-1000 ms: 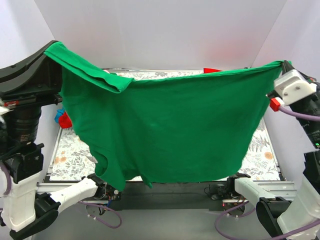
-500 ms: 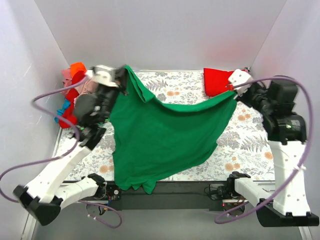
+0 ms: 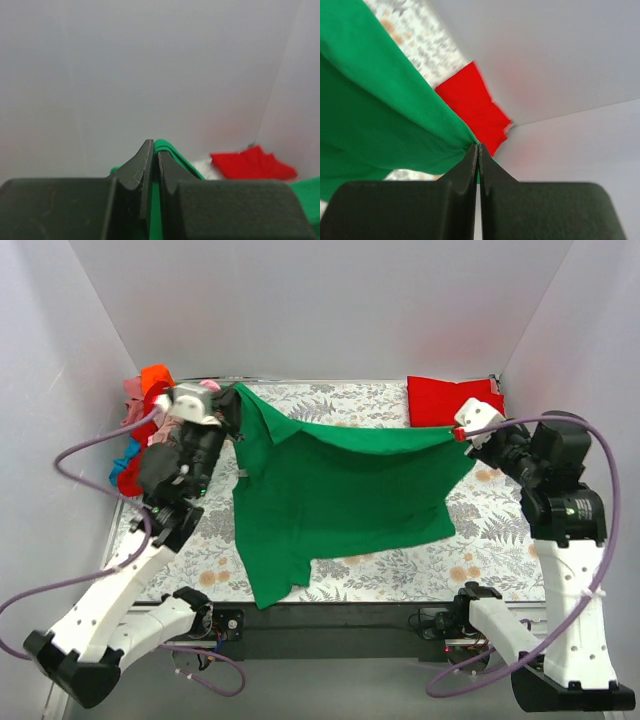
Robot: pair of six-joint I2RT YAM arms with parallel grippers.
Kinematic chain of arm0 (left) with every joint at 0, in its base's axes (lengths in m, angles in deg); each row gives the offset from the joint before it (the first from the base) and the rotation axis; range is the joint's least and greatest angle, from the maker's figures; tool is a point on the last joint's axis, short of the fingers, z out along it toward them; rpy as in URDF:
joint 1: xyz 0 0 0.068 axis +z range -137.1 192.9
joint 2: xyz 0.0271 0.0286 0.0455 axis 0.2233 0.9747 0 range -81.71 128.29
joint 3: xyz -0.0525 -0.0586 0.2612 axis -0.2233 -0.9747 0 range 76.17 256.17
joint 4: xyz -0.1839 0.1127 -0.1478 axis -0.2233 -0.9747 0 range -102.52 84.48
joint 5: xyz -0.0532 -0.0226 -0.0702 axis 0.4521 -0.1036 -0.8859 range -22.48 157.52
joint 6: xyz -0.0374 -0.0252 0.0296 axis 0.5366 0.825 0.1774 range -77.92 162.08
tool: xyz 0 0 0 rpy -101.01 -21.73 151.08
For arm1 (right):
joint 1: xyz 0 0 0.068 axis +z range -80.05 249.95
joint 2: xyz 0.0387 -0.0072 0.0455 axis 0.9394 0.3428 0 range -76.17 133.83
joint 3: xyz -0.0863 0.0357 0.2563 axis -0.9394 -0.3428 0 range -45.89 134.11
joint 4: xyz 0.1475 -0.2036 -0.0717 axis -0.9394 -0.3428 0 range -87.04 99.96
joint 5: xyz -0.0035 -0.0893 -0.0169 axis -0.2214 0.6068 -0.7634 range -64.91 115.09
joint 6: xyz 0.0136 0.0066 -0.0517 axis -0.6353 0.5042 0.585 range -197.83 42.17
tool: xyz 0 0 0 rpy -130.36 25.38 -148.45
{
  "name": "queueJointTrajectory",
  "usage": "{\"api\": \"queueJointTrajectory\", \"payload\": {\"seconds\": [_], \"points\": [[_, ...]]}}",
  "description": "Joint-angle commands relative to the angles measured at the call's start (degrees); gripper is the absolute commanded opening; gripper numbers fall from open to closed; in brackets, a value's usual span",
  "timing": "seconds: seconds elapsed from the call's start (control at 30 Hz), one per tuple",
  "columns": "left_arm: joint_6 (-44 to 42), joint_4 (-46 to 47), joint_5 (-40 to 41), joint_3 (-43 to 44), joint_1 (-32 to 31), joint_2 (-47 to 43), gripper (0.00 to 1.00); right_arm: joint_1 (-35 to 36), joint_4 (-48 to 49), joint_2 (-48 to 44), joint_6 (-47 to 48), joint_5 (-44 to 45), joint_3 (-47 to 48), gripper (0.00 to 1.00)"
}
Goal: Fold and stack the t-shirts
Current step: Flatten the tshirt out
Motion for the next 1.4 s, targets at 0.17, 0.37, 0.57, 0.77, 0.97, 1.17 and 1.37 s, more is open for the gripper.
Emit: {"api": "queueJointTrajectory", "payload": {"seconds": [0.17, 0.37, 0.57, 0.77, 0.97, 1.17, 1.37], "points": [[7.81, 1.95, -10.70, 13.02, 0.24, -12.36, 0.00, -0.36, -0.66, -5.21, 0.65, -2.60, 21.46, 0.01], [10.89, 0.28, -17.82, 21.72, 0.15, -14.04, 0.00, -0.28, -0.57, -5.57, -3.04, -0.33, 33.49, 0.01], [10.72, -0.16, -20.21, 30.33, 0.24, -10.88, 0.00, -0.28, -0.49, -2.67, -4.27, 0.65, 40.72, 0.01], [8.35, -0.25, -17.67, 29.48, 0.24, -7.01, 0.00, -0.36, 0.30, -1.70, -3.40, 0.83, 34.86, 0.01], [4.92, 5.18, -8.35, 13.23, 0.16, -4.29, 0.00, -0.36, 5.31, -3.98, -3.74, -0.49, 13.36, 0.01], [10.33, 16.16, -6.38, -7.60, 7.76, 9.66, 0.00, -0.36, 21.54, -1.98, -7.52, -2.69, -15.01, 0.01], [20.38, 20.33, -15.20, -4.65, 18.08, 37.35, 0.00, -0.89, 36.32, 19.28, -8.13, -2.08, -22.47, 0.01]]}}
